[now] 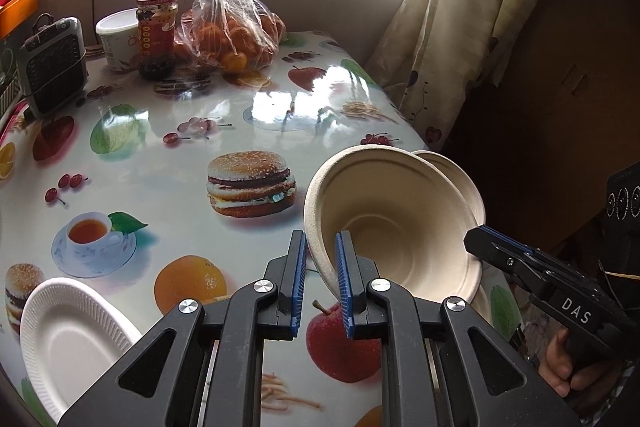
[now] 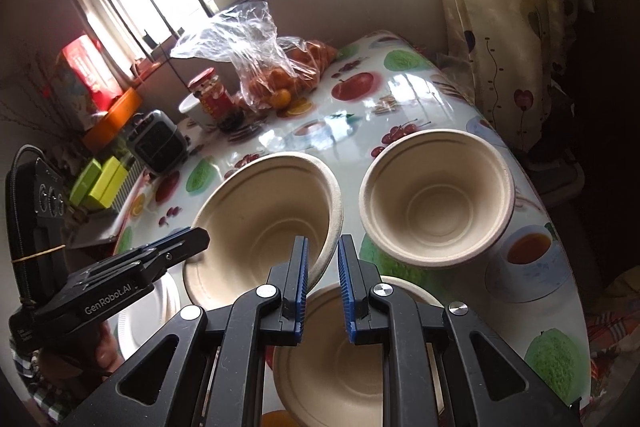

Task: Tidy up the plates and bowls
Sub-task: 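Lift the beige bowls with both grippers and carry them over other bowls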

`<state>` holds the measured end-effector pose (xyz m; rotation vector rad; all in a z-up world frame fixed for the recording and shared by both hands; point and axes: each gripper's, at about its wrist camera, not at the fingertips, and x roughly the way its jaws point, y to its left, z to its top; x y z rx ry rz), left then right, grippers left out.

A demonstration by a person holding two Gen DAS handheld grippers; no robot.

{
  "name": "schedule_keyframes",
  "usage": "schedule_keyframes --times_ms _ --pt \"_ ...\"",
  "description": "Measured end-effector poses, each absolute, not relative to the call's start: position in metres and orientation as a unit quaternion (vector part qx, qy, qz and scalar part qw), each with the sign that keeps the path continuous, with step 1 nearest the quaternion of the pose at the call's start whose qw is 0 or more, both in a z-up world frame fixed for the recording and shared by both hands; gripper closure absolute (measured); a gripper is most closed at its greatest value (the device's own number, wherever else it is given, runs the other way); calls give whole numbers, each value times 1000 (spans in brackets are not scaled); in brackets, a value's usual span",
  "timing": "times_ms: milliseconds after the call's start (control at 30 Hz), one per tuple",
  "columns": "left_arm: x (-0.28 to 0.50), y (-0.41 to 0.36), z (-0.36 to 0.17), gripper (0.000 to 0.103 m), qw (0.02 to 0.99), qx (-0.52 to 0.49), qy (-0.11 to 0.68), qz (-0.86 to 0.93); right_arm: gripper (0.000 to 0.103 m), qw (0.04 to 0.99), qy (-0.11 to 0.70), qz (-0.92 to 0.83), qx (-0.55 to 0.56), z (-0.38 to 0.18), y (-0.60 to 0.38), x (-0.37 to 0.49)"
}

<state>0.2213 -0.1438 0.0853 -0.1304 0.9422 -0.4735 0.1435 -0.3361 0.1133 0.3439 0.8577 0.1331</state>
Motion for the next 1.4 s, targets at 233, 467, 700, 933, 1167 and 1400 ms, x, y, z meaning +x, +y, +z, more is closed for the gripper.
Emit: schedule_keyframes --times_ms 233,467,700,933,1167,1400 --pt "208 -156 89 87 860 -51 445 -245 88 900 400 48 169 121 -347 121" --pt "195 -167 94 87 858 -39 441 -260 88 904 390 36 174 127 -355 104" --pt "185 -177 96 87 856 -27 438 -274 88 906 382 23 178 130 -362 87" --pt "176 -190 89 87 848 -11 445 -288 88 905 380 7 190 124 -372 71" --pt "168 -199 79 87 841 -2 454 -293 88 901 385 -3 200 111 -379 55" --pt "164 -203 68 87 836 8 464 -292 88 896 393 -10 205 98 -381 48"
